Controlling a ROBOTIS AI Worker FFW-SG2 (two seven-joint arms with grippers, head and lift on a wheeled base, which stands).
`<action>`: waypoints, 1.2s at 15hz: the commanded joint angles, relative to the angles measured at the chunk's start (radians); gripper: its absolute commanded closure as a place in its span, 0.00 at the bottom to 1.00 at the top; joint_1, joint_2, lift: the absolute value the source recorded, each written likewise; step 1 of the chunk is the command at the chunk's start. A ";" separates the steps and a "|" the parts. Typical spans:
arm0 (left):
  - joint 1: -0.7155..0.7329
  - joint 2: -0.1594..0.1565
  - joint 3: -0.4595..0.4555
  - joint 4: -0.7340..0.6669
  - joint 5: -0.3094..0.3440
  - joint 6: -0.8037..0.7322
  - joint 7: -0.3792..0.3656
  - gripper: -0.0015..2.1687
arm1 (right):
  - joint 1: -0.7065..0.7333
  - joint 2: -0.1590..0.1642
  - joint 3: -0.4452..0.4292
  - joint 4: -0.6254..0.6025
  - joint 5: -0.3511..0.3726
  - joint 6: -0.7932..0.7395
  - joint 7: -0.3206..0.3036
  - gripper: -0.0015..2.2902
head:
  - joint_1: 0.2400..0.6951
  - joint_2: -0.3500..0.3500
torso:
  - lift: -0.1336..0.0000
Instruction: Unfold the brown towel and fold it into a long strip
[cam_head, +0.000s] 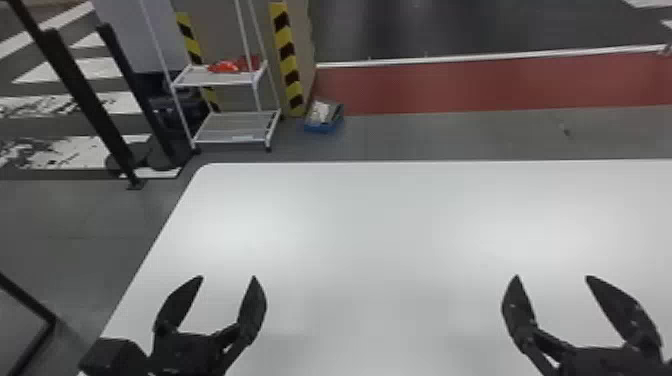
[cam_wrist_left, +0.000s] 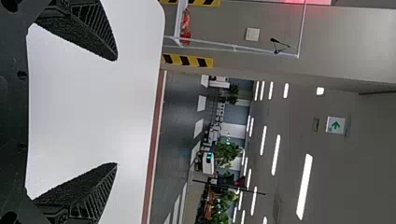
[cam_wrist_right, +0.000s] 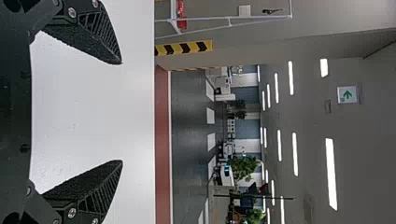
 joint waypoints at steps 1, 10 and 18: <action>0.000 0.000 0.001 0.001 0.000 0.000 0.000 0.03 | 0.000 0.001 0.000 0.002 0.001 0.001 0.000 0.06 | 1.00 0.74 | 0.08; 0.000 0.000 0.001 0.003 0.000 0.000 -0.003 0.03 | 0.000 0.001 0.000 0.003 0.000 0.001 0.000 0.06 | 1.00 0.74 | 0.08; 0.003 0.000 0.001 0.000 0.000 0.003 -0.002 0.03 | 0.002 0.001 0.002 0.002 0.000 -0.002 0.000 0.06 | 1.00 0.74 | 0.08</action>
